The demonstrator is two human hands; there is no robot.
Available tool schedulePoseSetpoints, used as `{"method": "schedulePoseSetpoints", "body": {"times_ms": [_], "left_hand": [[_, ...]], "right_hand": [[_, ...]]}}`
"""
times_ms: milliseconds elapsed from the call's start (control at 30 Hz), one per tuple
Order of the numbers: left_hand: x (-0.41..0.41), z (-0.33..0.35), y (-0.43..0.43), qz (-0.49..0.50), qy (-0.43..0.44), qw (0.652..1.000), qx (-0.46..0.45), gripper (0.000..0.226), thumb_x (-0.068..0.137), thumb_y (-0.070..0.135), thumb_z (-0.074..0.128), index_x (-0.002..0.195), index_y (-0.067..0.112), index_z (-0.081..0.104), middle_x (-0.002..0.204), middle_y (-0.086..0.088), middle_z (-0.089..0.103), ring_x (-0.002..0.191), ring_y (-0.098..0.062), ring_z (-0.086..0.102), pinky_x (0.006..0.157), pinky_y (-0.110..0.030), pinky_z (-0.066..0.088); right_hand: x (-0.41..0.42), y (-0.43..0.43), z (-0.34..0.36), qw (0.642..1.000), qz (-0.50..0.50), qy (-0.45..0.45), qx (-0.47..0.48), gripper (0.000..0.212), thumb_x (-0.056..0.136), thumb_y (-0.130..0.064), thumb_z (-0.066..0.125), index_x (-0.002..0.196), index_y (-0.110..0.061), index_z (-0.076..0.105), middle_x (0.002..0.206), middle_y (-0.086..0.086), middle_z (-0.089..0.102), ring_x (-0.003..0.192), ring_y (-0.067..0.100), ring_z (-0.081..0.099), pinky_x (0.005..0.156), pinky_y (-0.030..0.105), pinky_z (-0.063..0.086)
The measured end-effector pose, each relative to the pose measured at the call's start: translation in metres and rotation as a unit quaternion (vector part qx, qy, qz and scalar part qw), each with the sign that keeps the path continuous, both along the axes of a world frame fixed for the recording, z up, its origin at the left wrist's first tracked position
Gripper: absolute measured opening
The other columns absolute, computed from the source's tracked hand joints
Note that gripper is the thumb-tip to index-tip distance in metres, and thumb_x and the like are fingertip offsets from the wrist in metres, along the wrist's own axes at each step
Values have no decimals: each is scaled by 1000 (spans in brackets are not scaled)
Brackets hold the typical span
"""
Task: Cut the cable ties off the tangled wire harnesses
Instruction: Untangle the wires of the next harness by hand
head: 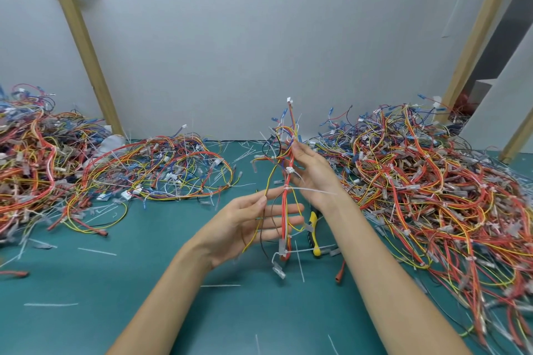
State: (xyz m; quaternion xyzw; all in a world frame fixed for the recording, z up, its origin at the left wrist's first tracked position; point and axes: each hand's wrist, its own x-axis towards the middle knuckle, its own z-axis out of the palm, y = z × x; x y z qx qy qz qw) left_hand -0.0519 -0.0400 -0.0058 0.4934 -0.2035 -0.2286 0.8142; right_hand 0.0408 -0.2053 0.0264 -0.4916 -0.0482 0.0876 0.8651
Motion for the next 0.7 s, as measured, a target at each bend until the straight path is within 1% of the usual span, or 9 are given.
{"method": "schedulePoseSetpoints", "body": {"times_ms": [100, 200, 300, 333, 400, 467, 567, 633, 700], "left_hand": [[0, 0, 0, -1, -11, 1000, 8, 48, 92, 36, 63, 137, 20, 54, 137, -20, 56, 126, -37, 54, 99, -38, 50], [0, -1, 2, -6, -40, 999, 22, 59, 92, 30, 64, 145, 18, 41, 142, -17, 52, 128, -38, 52, 105, -44, 45], [0, 0, 3, -26, -59, 998, 19, 63, 92, 17, 64, 148, 20, 36, 147, -11, 48, 132, -34, 49, 109, -47, 41], [-1, 0, 3, -29, -61, 998, 16, 64, 91, 11, 63, 148, 21, 35, 148, -9, 47, 133, -33, 48, 108, -46, 42], [-2, 3, 3, -16, -69, 997, 18, 68, 90, -1, 58, 149, 23, 33, 148, -5, 47, 133, -31, 49, 104, -42, 47], [-2, 8, 2, 7, -81, 996, 26, 68, 90, -5, 56, 147, 25, 36, 146, -3, 50, 129, -30, 53, 102, -43, 49], [1, 19, 0, 53, -97, 993, 37, 64, 88, -2, 59, 143, 24, 42, 142, -2, 55, 121, -28, 60, 101, -46, 48], [4, 28, -1, 63, -105, 992, 35, 61, 88, -1, 59, 143, 20, 43, 141, -3, 56, 120, -28, 61, 96, -41, 52], [9, 35, -1, 67, -103, 992, 21, 58, 89, -1, 58, 143, 14, 41, 141, -4, 55, 120, -28, 61, 89, -34, 56]], "right_hand": [[1, 0, -1, 1000, -1, 2, 18, 10, 95, -17, 61, 93, -16, 71, 79, -2, 71, 63, 11, 66, 49, 21, 53], [2, 2, -2, 999, -12, 11, 32, 8, 94, -18, 62, 94, -12, 68, 77, 2, 70, 63, 14, 67, 51, 23, 54], [3, 2, -2, 999, -31, 24, 29, 10, 94, -18, 63, 90, -10, 67, 73, 4, 70, 67, 17, 66, 55, 23, 55], [3, 2, -2, 999, -32, 27, 26, 12, 94, -19, 63, 87, -10, 67, 72, 4, 70, 69, 19, 66, 55, 23, 55], [4, -1, -1, 999, -17, 29, 12, 14, 94, -23, 64, 87, -11, 67, 79, 5, 72, 75, 21, 67, 59, 25, 57], [2, -6, 2, 999, 15, 26, -44, 20, 95, -33, 61, 96, -14, 67, 87, 2, 74, 79, 21, 71, 67, 29, 57], [-2, -15, 11, 977, 85, 7, -194, 36, 99, -46, 49, 108, -18, 69, 95, 1, 76, 75, 16, 73, 62, 26, 58], [-4, -23, 16, 952, 120, -15, -282, 46, 101, -50, 43, 112, -15, 71, 105, 7, 75, 84, 20, 74, 66, 30, 59], [-9, -31, 17, 939, 144, -44, -310, 49, 101, -53, 40, 109, -19, 74, 112, 9, 73, 97, 27, 72, 76, 36, 59]]}}
